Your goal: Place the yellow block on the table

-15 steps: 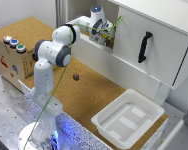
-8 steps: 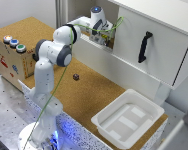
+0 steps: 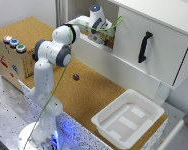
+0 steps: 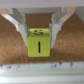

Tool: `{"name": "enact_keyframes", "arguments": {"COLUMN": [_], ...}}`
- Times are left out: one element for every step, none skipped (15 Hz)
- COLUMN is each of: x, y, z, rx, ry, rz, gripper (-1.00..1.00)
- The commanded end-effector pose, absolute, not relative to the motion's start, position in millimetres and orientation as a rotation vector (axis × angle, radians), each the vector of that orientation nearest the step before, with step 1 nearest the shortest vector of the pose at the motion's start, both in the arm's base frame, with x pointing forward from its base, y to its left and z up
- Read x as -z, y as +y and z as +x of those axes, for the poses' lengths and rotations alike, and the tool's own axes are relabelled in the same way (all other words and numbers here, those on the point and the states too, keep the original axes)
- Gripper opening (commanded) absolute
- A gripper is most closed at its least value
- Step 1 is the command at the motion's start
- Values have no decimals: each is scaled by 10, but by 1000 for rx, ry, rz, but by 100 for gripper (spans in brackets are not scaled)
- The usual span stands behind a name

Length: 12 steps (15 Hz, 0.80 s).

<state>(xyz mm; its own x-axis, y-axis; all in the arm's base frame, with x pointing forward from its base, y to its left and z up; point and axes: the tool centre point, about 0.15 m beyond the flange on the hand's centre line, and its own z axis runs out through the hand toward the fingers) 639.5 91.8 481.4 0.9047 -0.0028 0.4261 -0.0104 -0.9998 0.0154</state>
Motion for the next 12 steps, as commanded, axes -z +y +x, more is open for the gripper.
{"name": "enact_keyframes", "arguments": {"x": [-4662,-4595,-4487,-4381,-4253,-4132,-4045,-3890,-3763,-3623,-3516,-3420], "y": [745,683,602,550,520,493,491,498,504,505,512,530], "z": [5423,5276,5111,4978,4849,4730,4657,4532,4442,4363,4315,4278], "rx": [-722,-705,-662,-625,-581,-548,-524,-477,-445,-403,-366,-341], "ry": [-190,-219,-245,-260,-246,-250,-234,-204,-182,-169,-150,-118], "rz": [2966,2965,2966,2979,2983,3005,3018,3040,3057,3074,3083,3097], "gripper": [-100,-100,-100,-100,-100,-100,-100,-100,-100,-100,-100,-100]}}
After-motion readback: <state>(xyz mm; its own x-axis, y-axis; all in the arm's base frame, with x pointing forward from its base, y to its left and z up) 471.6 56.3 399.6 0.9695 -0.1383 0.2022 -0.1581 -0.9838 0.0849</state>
